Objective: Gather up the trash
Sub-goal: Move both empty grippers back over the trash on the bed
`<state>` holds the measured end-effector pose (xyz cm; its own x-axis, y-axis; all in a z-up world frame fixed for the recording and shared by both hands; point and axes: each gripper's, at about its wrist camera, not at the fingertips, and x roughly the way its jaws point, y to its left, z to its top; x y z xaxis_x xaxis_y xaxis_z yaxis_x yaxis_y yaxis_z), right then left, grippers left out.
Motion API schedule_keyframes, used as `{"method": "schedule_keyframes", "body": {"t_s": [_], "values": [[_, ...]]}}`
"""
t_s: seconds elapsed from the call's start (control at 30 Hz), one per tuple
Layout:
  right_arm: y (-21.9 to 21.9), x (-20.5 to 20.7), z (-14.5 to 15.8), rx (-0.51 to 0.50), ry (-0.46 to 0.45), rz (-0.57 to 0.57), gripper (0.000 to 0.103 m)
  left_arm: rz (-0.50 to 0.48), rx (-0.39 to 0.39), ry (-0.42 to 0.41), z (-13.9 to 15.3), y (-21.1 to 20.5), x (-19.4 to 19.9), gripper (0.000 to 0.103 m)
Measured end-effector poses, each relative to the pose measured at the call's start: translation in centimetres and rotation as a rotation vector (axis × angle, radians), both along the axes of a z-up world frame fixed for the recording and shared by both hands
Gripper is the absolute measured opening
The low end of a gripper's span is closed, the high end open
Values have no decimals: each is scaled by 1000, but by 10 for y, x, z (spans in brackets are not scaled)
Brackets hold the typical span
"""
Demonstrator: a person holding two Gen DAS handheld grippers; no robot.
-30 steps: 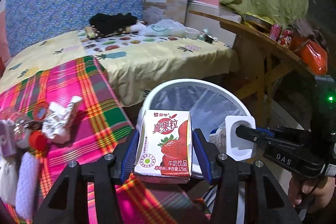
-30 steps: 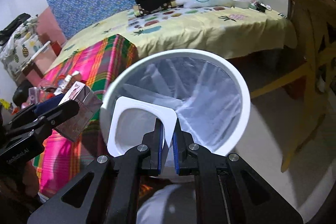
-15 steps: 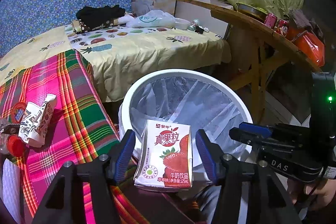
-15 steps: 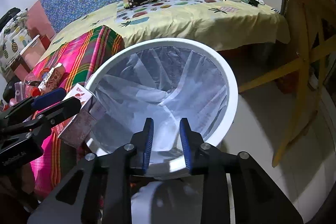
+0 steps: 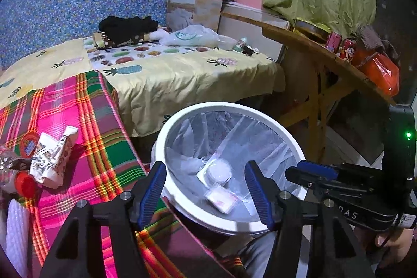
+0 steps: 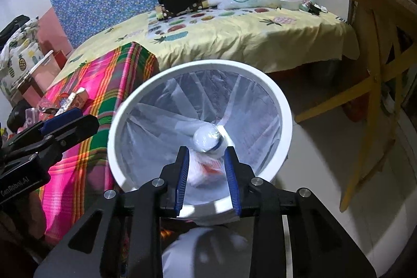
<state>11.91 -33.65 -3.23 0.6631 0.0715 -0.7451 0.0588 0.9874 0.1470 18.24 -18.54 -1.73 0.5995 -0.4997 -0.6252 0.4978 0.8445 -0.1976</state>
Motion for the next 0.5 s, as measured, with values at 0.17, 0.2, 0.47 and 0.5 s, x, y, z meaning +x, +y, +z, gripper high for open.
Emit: {"method": "schedule_keyframes", "body": {"t_s": [0.17, 0.2, 0.47, 0.5], "values": [[9, -4, 6, 6, -36, 31, 29, 41, -5, 5, 3, 15, -9, 63], [12, -5, 8, 8, -45, 42, 29, 50, -5, 5, 3, 19, -11, 63], [44, -12, 12, 36, -93, 156, 30, 184, 5, -4, 3, 67, -36, 62], [48, -13, 12, 40, -94, 169, 30, 199, 7, -5, 3, 72, -39, 62]]}}
